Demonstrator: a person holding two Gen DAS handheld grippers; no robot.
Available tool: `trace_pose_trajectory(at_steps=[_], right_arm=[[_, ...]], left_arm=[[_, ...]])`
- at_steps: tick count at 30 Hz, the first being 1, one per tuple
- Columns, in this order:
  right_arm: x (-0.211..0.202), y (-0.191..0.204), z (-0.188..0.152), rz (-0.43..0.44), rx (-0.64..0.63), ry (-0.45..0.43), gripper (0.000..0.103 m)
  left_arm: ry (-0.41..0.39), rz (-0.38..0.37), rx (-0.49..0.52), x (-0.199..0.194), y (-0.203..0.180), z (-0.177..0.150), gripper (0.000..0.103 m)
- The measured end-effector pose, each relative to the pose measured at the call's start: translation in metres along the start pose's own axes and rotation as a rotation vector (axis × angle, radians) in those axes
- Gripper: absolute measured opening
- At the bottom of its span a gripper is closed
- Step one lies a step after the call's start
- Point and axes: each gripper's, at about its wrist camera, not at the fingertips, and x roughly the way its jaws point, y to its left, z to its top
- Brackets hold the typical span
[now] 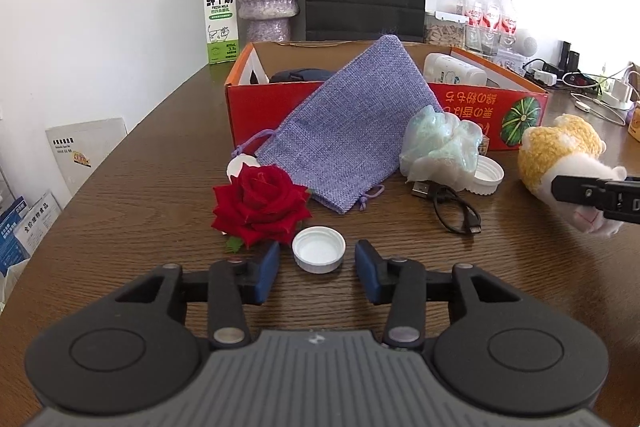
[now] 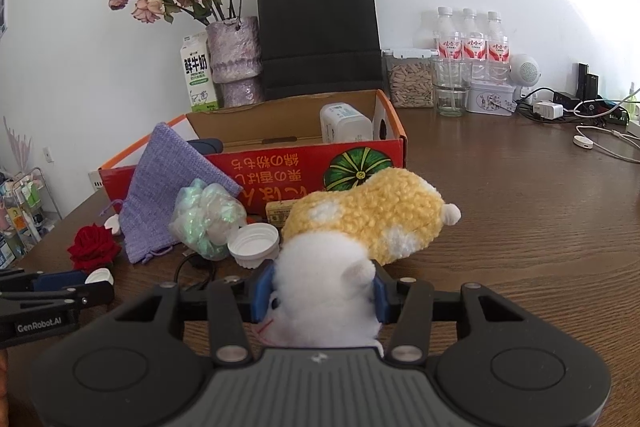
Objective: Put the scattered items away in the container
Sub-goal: 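Carry white cap and plush sheep into the box and open both tools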
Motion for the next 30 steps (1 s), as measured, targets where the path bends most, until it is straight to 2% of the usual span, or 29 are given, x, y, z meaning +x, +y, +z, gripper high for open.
trace_pose_trajectory(at_steps=[1,2,7,11,17,24,30], right_arm=[[0.002,0.0,0.0,-0.002,-0.002,0.011,0.047],[0.005,0.0,-0.001,-0.005,-0.006,0.026,0.048],[0.012,0.001,-0.001,0.0,-0.021,0.066,0.047],[0.004,0.0,-0.003,0.022,-0.014,0.039,0.045],[-0.017,0.001,0.008,0.047,-0.016,-0.046,0.044],[-0.027,0.014,0.044,0.079,-0.046,-0.161,0.044],[0.0,0.033,0.085,0.113,-0.058,-0.212,0.044]], left_arm=[[0.0,-0.005,0.002,-0.001,0.0,0.0,0.031],[0.0,-0.009,0.004,-0.001,-0.001,0.0,0.028],[-0.004,-0.019,-0.003,-0.003,-0.002,-0.001,0.028],[-0.026,-0.027,-0.016,-0.009,-0.001,-0.002,0.028],[-0.11,-0.037,-0.022,-0.028,-0.001,0.006,0.028],[-0.256,-0.03,-0.039,-0.046,0.0,0.052,0.028],[-0.333,-0.03,-0.073,-0.031,-0.002,0.106,0.028]])
